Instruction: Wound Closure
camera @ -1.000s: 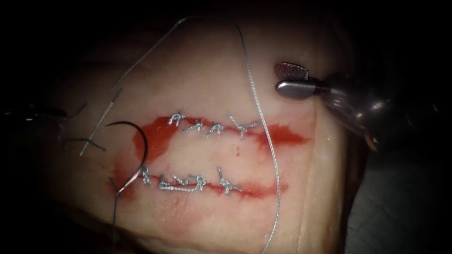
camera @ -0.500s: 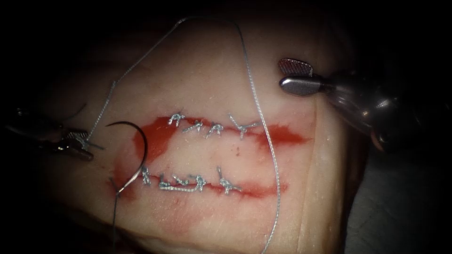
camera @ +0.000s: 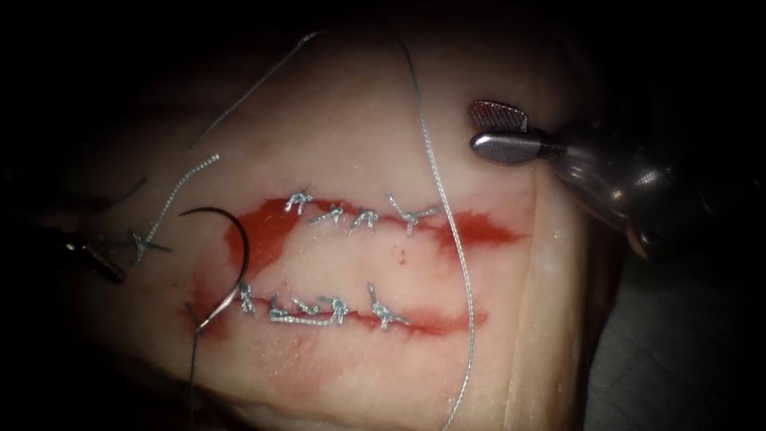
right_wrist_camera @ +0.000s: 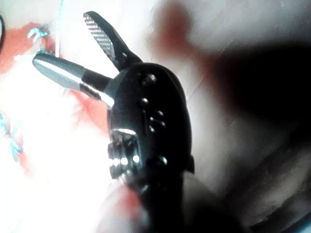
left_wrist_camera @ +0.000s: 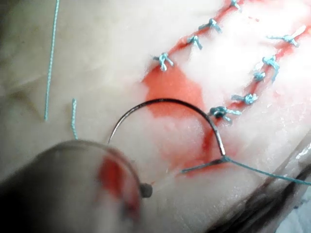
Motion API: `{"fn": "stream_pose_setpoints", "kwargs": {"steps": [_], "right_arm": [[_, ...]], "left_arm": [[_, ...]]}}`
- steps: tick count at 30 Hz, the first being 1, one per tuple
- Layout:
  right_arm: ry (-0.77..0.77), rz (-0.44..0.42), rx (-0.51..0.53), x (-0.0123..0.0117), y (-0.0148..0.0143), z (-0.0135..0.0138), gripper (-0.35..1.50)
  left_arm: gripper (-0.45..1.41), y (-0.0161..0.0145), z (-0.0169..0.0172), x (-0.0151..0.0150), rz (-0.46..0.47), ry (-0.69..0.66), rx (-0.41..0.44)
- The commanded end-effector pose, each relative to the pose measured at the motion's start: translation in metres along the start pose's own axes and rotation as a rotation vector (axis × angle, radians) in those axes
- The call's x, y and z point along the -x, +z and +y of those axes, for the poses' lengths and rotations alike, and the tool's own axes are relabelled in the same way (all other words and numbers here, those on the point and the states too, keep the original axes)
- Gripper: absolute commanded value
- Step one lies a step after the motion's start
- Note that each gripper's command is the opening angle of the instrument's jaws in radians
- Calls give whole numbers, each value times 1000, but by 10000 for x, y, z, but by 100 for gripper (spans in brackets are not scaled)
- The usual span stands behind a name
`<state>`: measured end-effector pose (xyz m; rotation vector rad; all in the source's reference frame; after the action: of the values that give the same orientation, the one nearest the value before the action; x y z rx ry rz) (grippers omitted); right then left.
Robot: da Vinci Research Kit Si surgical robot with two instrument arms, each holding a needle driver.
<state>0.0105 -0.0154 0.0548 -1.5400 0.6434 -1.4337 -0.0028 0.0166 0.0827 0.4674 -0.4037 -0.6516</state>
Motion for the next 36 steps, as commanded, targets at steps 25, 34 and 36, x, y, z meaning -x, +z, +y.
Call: {"fn": "stream_pose_setpoints", "kwargs": {"steps": [25,34,36], "right_arm": [[201,29,82,0,8,57,83],[252,252,-87,-39,13,61,-23],[238,308,-149,-48,8,56,-35]], "left_arm": [[67,64,-10,67,-321,713,18],[62,67,-29,87,-403,667,-46],[64,64,-37,94,-454,591,-72]]}}
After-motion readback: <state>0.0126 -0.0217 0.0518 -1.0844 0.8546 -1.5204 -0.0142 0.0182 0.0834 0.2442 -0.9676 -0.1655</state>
